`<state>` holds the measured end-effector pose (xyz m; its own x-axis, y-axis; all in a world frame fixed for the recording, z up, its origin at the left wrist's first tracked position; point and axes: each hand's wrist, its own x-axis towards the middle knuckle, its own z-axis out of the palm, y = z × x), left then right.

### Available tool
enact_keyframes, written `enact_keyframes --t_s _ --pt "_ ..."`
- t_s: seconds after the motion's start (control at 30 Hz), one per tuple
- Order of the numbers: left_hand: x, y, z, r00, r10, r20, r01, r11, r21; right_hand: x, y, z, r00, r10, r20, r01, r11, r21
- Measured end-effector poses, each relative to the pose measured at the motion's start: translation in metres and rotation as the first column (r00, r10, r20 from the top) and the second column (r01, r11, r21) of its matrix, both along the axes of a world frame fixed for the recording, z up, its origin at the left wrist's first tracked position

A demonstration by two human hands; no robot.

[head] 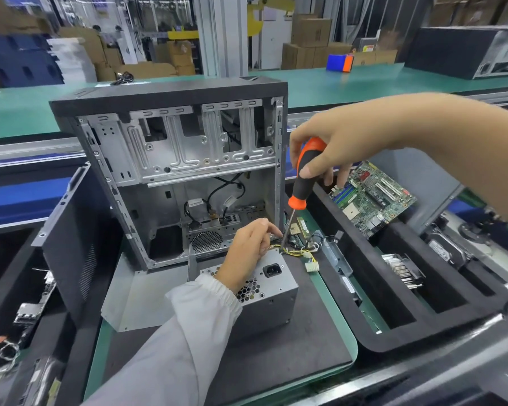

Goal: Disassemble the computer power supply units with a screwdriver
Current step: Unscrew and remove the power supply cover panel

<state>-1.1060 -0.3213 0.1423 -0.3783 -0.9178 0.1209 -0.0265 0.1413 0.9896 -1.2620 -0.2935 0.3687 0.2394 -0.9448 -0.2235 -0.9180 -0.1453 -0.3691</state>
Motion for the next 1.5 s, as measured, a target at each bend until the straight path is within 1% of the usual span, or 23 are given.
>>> enact_keyframes --t_s 0.07,0.13,0.2,0.23,0.3,0.37,0.4,0.43,0.47,0.5,0.53,0.6,0.63,0.67,0.7,0.73,0.8,0.93,1.23,1.3,1.4,1.43,1.5 --pt "0.0 0.002 -0.002 0.995 0.035 0.094 -0.027 0.996 -0.082 -0.004 0.0 0.005 0.999 -0.025 0.031 0.026 1.0 -0.015" --pt "-0.001 0.003 -0.004 0.971 0.066 0.232 -0.01 0.972 -0.234 -0.008 0.002 0.009 0.997 -0.059 0.044 0.061 0.997 -0.046" --pt "-0.001 0.004 -0.004 0.919 0.104 0.381 0.057 0.92 -0.387 -0.014 0.003 0.01 0.993 -0.102 0.058 0.107 0.991 -0.083" --pt "0.0 0.004 -0.004 0.881 0.109 0.461 0.115 0.894 -0.433 -0.017 0.003 0.009 0.989 -0.133 0.06 0.138 0.986 -0.095" --pt "0.003 0.002 -0.002 0.81 0.069 0.583 0.237 0.871 -0.431 -0.024 0.002 0.0 0.976 -0.215 0.042 0.218 0.972 -0.09" --pt "0.007 -0.001 0.001 0.783 0.0 0.622 0.314 0.863 -0.395 -0.03 -0.001 -0.022 0.953 -0.301 0.018 0.301 0.948 -0.107" --pt "0.01 -0.001 0.002 0.776 -0.02 0.63 0.341 0.854 -0.393 -0.033 -0.003 -0.038 0.939 -0.341 0.044 0.344 0.931 -0.121" --pt "0.012 -0.001 0.003 0.772 -0.031 0.635 0.36 0.845 -0.396 -0.035 -0.005 -0.059 0.917 -0.381 0.118 0.394 0.912 -0.113" --pt "0.013 0.0 0.003 0.774 -0.036 0.632 0.367 0.839 -0.402 -0.036 -0.006 -0.082 0.874 -0.422 0.241 0.448 0.891 -0.066" --pt "0.014 0.001 0.003 0.784 -0.038 0.62 0.363 0.838 -0.407 -0.035 -0.005 -0.106 0.793 -0.47 0.388 0.5 0.866 0.026" --pt "0.015 0.001 0.002 0.796 -0.041 0.604 0.355 0.839 -0.411 -0.033 -0.003 -0.13 0.669 -0.524 0.527 0.532 0.833 0.153" --pt "0.018 0.003 0.001 0.822 -0.047 0.568 0.344 0.836 -0.428 -0.027 0.003 -0.169 0.354 -0.622 0.698 0.505 0.755 0.418" --pt "0.018 0.004 0.001 0.832 -0.049 0.552 0.339 0.833 -0.437 -0.023 0.007 -0.184 0.215 -0.653 0.726 0.458 0.724 0.516" --pt "0.019 0.004 0.0 0.842 -0.048 0.538 0.332 0.832 -0.445 -0.019 0.011 -0.196 0.112 -0.673 0.731 0.408 0.702 0.584" --pt "0.02 0.004 0.0 0.85 -0.043 0.526 0.322 0.832 -0.452 -0.016 0.013 -0.205 0.046 -0.686 0.727 0.363 0.689 0.627" --pt "0.02 0.004 -0.001 0.855 -0.035 0.517 0.311 0.833 -0.458 -0.013 0.016 -0.212 0.007 -0.694 0.72 0.328 0.682 0.654" --pt "0.021 0.003 -0.002 0.858 -0.021 0.513 0.296 0.837 -0.46 -0.007 0.019 -0.221 -0.017 -0.704 0.71 0.286 0.677 0.678" --pt "0.022 0.001 -0.005 0.859 -0.017 0.512 0.297 0.832 -0.469 0.003 0.025 -0.232 0.001 -0.708 0.706 0.264 0.681 0.683" --pt "0.022 0.001 -0.006 0.867 -0.008 0.498 0.297 0.811 -0.504 0.007 0.028 -0.228 0.019 -0.685 0.728 0.293 0.7 0.651" --pt "0.022 0.001 -0.007 0.868 -0.005 0.496 0.297 0.807 -0.511 0.007 0.028 -0.228 -0.017 -0.699 0.715 0.277 0.684 0.675" --pt "0.022 0.001 -0.008 0.872 0.0 0.49 0.291 0.805 -0.517 0.005 0.03 -0.227 -0.134 -0.745 0.654 0.205 0.625 0.753" --pt "0.022 0.001 -0.008 0.872 0.0 0.49 0.292 0.802 -0.52 0.004 0.03 -0.227 -0.153 -0.755 0.638 0.184 0.612 0.769" --pt "0.022 0.001 -0.008 0.873 -0.003 0.487 0.298 0.794 -0.53 0.002 0.031 -0.228 -0.142 -0.766 0.627 0.17 0.606 0.777"
